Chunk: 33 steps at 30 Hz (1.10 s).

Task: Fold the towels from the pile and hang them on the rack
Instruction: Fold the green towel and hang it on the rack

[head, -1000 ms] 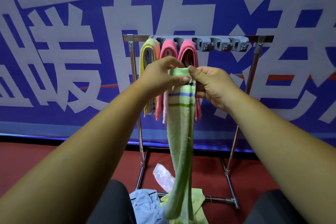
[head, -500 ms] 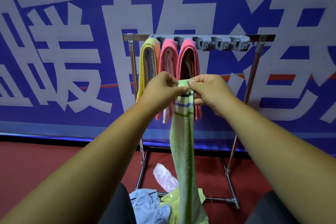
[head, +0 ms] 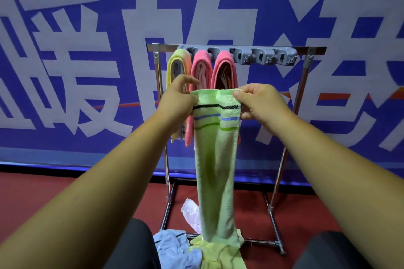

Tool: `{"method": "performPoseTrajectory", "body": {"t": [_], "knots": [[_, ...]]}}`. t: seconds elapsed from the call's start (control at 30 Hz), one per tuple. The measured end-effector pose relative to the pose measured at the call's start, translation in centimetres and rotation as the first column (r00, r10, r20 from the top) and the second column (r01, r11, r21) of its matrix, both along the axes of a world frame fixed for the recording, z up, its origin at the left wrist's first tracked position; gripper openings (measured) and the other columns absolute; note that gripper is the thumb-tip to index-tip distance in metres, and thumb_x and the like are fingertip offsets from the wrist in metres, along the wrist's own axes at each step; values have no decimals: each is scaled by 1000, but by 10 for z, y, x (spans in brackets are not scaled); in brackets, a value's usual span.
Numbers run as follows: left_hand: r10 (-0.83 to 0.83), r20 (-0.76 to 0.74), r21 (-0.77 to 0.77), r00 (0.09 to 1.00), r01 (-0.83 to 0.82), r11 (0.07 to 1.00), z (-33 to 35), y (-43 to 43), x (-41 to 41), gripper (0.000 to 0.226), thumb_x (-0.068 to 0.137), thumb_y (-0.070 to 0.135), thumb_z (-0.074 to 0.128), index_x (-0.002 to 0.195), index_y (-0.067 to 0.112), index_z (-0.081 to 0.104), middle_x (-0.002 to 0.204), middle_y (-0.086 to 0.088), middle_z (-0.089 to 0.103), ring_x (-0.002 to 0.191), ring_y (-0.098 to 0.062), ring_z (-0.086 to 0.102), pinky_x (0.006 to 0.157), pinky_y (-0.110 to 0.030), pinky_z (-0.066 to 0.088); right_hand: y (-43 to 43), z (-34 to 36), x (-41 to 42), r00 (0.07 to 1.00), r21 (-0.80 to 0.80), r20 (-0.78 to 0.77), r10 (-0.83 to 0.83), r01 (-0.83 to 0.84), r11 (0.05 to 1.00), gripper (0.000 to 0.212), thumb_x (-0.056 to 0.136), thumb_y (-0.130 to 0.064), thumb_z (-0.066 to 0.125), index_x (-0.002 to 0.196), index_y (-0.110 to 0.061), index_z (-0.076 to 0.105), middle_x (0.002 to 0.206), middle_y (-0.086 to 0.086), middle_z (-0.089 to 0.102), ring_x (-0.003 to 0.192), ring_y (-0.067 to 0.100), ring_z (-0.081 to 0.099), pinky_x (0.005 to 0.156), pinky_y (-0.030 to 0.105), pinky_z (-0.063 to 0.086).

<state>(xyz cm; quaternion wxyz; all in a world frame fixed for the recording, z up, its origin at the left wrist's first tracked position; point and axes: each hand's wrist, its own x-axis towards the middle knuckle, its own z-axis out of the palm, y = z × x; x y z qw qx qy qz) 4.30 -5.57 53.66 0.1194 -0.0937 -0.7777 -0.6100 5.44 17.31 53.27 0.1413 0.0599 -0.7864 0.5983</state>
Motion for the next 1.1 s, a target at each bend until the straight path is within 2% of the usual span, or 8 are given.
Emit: {"method": "performPoseTrajectory", "body": {"t": [0.1, 0.27, 0.37, 0.47, 0.6, 0.7, 0.93, 1.1], "knots": [[-39, -58, -66, 998, 35, 997, 10, -12, -2, 43, 96, -3, 54, 96, 39, 66, 98, -8, 77, 81, -30, 68, 77, -59, 63, 8, 8, 2, 999, -84, 8, 34, -33, 996, 19, 104, -23, 70, 111, -7, 76, 102, 20, 81, 102, 39, 78, 89, 53, 66], [-91, -73, -59, 993, 87, 995, 27, -22, 0, 39, 102, -3, 51, 90, 21, 79, 103, -4, 75, 96, -21, 69, 76, -26, 60, 17, 15, 6, 997, -117, 30, 65, -61, 991, 26, 105, -24, 69, 116, -2, 74, 110, 24, 79, 109, 41, 76, 94, 57, 63], [-112, -95, -109, 989, 102, 989, 32, -23, 2, 17, 100, 15, 68, 97, 21, 83, 100, 2, 79, 100, -17, 73, 84, -27, 61, 18, 18, 7, 998, -86, 28, 65, -62, 994, 23, 104, -26, 70, 114, -6, 75, 107, 19, 80, 102, 35, 79, 86, 49, 66], [-88, -146, -124, 985, 69, 990, 33, -20, 3, 9, 91, 22, 84, 99, 22, 82, 95, 3, 80, 89, -10, 76, 77, -22, 63, 17, 20, 8, 998, -90, 16, 56, -55, 994, 21, 102, -25, 72, 111, -6, 75, 102, 18, 80, 88, 26, 78, 72, 38, 67], [-56, -141, -1, 988, 57, 998, 35, -24, -2, 32, 82, 21, 90, 110, 34, 80, 121, 1, 72, 103, -22, 75, 82, -36, 67, 16, 21, 10, 998, -155, 5, 70, -68, 985, 21, 98, -22, 76, 109, -4, 74, 91, 13, 78, 83, 25, 75, 83, 47, 67], [-93, -89, 48, 992, 97, 994, 36, -26, -3, 37, 84, 16, 88, 117, 33, 80, 127, 2, 70, 107, -24, 75, 85, -39, 67, 16, 21, 13, 996, -174, 8, 87, -84, 981, 23, 97, -21, 78, 110, -2, 74, 90, 15, 79, 81, 27, 75, 83, 48, 67], [-99, -34, 65, 995, 101, 993, 39, -30, -3, 22, 89, 15, 84, 108, 26, 83, 108, -3, 81, 100, -22, 79, 85, -40, 66, 14, 23, 13, 999, -176, -1, 53, -53, 983, 15, 95, -20, 80, 102, -9, 74, 87, 12, 80, 73, 20, 77, 65, 34, 66], [-83, -43, 26, 996, 84, 996, 40, -35, -4, 17, 94, 18, 80, 108, 27, 83, 109, -3, 80, 103, -23, 77, 88, -43, 66, 11, 29, 12, 999, -150, -34, 13, -18, 989, 14, 98, -17, 78, 106, -6, 75, 84, 9, 78, 71, 16, 73, 61, 25, 62]]}}
